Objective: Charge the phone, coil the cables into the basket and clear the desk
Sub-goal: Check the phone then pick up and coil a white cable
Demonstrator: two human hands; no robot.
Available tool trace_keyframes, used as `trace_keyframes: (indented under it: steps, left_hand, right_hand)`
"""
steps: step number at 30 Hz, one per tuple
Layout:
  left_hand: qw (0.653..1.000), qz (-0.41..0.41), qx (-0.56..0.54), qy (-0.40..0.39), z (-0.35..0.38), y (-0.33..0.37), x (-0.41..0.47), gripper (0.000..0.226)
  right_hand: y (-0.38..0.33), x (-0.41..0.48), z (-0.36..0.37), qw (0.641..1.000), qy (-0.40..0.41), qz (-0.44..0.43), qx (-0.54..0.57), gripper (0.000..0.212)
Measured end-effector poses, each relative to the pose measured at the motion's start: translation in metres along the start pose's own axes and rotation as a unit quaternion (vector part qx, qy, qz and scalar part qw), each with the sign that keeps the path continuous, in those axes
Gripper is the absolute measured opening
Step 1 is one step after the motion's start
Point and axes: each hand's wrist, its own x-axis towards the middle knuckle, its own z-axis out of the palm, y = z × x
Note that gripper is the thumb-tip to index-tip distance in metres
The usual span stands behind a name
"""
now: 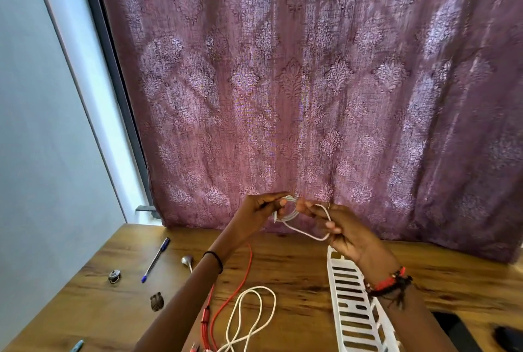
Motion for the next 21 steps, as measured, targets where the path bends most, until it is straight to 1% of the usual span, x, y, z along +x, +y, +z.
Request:
trace_keyframes:
  steps: [3,5,6,8,10,11,12,14,15,18,21]
  left_hand:
    - [1.0,-0.002,0.025,-0.008,-0.001,-0.001,-0.004,0.028]
    - [0.999,0.0,0.035,-0.012,0.0,-0.002,-0.005,0.027]
    - [0.999,0.003,0.037,-0.009,0.0,-0.002,-0.005,0.027]
    - [0.999,0.0,0.035,0.001,-0.003,-0.003,-0.005,0.027]
    - [0.999,-0.008,0.036,0.006,-0.007,-0.005,-0.004,0.028]
    - [0.999,-0.009,0.038,0.006,-0.009,-0.006,-0.004,0.029]
    - [0.999,-0.007,0.038,0.005,-0.01,-0.006,-0.004,0.029]
    - [0.999,-0.003,0.039,0.009,-0.01,-0.005,-0.005,0.028]
    - [0.999,-0.003,0.041,0.014,-0.009,-0.005,-0.005,0.028]
    - [0.999,-0.002,0.037,0.015,-0.006,-0.005,-0.009,0.027]
    - [0.999,0.002,0.038,0.004,-0.003,-0.007,-0.011,0.026]
  right_hand:
    - [-0.006,-0.002,-0.004,0.988,-0.023,0.026,-0.149,0.022]
    - [-0.01,-0.002,-0.005,0.976,-0.031,0.046,-0.21,0.032]
    - [-0.012,-0.001,-0.005,0.976,-0.036,0.057,-0.207,0.036]
    - [-0.014,0.0,-0.008,0.983,-0.031,0.072,-0.164,0.038]
    - [-0.017,0.0,-0.01,0.986,-0.028,0.069,-0.148,0.03]
    - [-0.018,0.0,-0.012,0.982,-0.037,0.063,-0.172,0.026]
    - [-0.018,0.001,-0.013,0.972,-0.045,0.051,-0.224,0.025]
    - [-0.017,0.002,-0.015,0.94,-0.056,0.018,-0.336,0.022]
    - [-0.016,0.003,-0.016,0.928,-0.055,0.008,-0.369,0.019]
    - [-0.017,0.002,-0.018,0.901,-0.045,-0.003,-0.431,0.008]
    - [-0.019,0.001,-0.017,0.877,-0.04,0.011,-0.478,0.007]
